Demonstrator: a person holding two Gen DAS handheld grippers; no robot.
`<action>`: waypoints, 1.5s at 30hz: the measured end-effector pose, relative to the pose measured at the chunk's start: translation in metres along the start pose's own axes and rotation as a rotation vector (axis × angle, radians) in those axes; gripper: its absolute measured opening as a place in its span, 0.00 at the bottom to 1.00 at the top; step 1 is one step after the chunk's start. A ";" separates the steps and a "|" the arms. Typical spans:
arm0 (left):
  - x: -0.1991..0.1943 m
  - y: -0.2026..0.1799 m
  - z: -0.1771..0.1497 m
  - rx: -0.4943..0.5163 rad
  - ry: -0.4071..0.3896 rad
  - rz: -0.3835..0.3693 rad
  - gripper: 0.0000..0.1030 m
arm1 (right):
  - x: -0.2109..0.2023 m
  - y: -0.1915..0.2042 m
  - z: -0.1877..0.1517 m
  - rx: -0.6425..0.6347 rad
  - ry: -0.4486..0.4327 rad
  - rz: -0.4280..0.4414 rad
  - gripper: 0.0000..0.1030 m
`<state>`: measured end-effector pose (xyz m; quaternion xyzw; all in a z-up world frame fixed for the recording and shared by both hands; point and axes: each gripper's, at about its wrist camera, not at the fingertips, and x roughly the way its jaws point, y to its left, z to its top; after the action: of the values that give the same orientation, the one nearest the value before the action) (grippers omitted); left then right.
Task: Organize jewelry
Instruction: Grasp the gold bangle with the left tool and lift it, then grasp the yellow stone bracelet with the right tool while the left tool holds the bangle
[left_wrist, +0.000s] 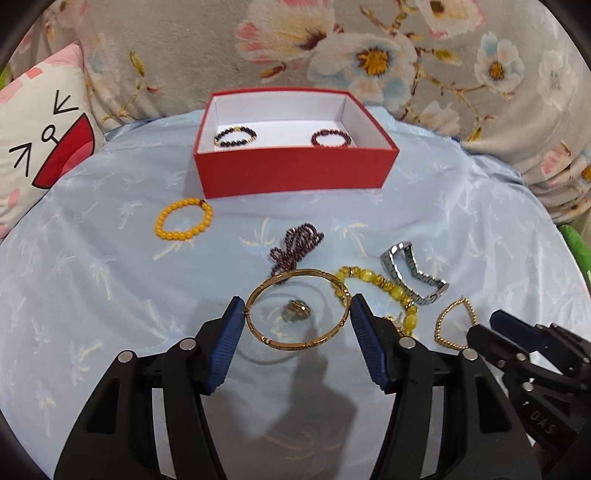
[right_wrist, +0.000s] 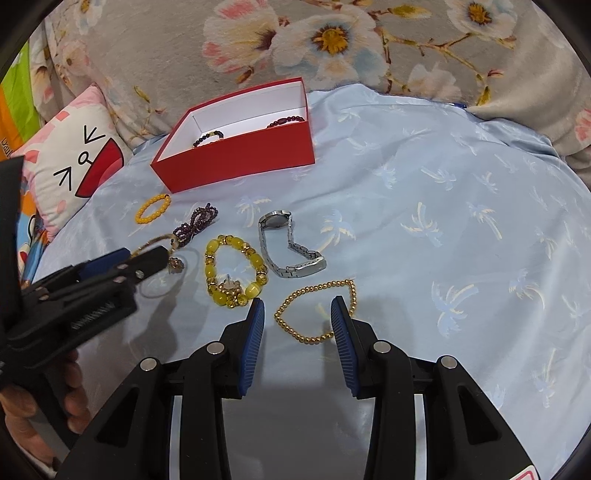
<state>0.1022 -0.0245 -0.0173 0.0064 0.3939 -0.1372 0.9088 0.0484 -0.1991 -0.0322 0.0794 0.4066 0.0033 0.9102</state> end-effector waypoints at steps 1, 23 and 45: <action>-0.004 0.002 0.002 -0.007 -0.005 -0.003 0.55 | 0.000 0.000 0.000 -0.001 0.000 0.002 0.36; -0.016 0.041 -0.004 -0.089 -0.005 0.031 0.55 | 0.016 0.013 0.010 -0.007 0.017 0.048 0.35; -0.003 0.036 0.001 -0.086 0.011 0.008 0.55 | 0.067 0.028 0.027 -0.068 0.073 0.052 0.17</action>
<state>0.1101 0.0103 -0.0182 -0.0302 0.4043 -0.1167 0.9066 0.1146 -0.1708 -0.0597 0.0588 0.4371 0.0435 0.8964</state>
